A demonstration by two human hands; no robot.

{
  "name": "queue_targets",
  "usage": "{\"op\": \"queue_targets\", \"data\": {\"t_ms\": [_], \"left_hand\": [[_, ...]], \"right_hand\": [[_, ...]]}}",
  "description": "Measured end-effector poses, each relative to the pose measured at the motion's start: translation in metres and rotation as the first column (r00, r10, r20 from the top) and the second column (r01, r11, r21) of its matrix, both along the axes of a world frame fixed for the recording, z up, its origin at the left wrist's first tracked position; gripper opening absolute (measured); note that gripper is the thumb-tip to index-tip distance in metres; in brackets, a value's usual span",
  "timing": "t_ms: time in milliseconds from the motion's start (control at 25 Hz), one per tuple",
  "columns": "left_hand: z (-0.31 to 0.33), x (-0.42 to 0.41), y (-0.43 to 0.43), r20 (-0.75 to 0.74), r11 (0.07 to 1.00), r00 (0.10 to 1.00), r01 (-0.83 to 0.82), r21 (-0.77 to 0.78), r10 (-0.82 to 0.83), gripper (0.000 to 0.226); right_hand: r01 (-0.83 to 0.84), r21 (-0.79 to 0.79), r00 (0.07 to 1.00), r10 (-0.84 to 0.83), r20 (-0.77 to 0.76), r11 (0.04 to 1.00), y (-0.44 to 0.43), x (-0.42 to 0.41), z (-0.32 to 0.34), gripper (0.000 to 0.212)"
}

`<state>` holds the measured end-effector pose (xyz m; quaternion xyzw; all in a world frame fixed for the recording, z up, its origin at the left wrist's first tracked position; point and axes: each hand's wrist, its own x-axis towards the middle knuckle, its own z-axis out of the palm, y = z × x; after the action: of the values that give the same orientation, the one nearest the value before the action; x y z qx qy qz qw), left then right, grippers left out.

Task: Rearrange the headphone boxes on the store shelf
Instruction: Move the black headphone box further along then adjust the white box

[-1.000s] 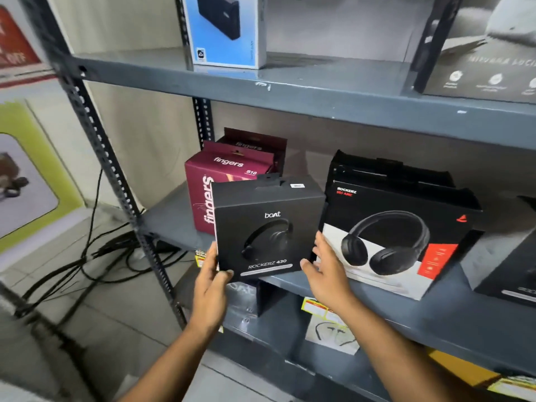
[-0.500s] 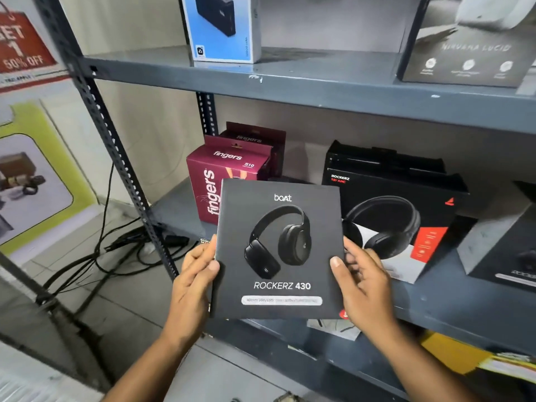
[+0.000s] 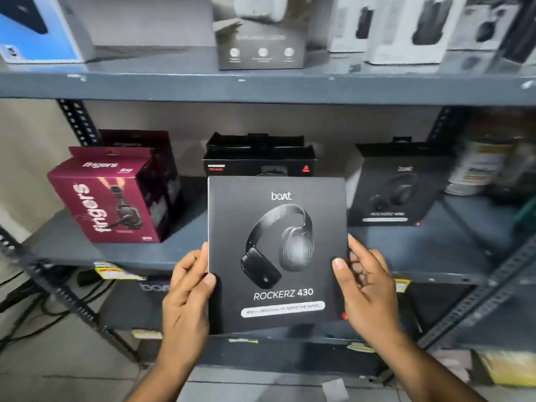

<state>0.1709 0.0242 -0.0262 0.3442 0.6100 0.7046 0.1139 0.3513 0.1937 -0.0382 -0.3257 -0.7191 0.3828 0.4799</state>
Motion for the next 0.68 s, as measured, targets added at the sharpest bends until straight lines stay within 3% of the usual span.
{"op": "queue_targets", "data": {"t_ms": [120,280,600,680], "left_hand": [[-0.016,0.028,0.05,0.013,0.991,0.992,0.126,-0.044,-0.126,0.045],[-0.031,0.062,0.125,-0.068,0.954,0.953,0.291,-0.07,-0.296,0.052],[-0.08,0.094,0.242,-0.141,0.921,0.913,0.365,-0.136,-0.382,0.051],[-0.083,0.094,0.261,-0.186,0.923,0.907,0.352,-0.154,-0.377,0.055]], "right_hand": [[0.134,-0.046,0.991,-0.135,0.001,0.99,0.024,0.043,-0.009,0.046],[0.128,-0.167,0.992,-0.128,0.01,0.978,0.075,0.087,-0.025,0.06],[0.181,-0.273,0.983,-0.184,0.015,0.945,0.167,0.112,-0.034,0.058],[0.195,-0.297,0.979,-0.205,-0.004,0.935,0.186,0.112,-0.038,0.071]]}}
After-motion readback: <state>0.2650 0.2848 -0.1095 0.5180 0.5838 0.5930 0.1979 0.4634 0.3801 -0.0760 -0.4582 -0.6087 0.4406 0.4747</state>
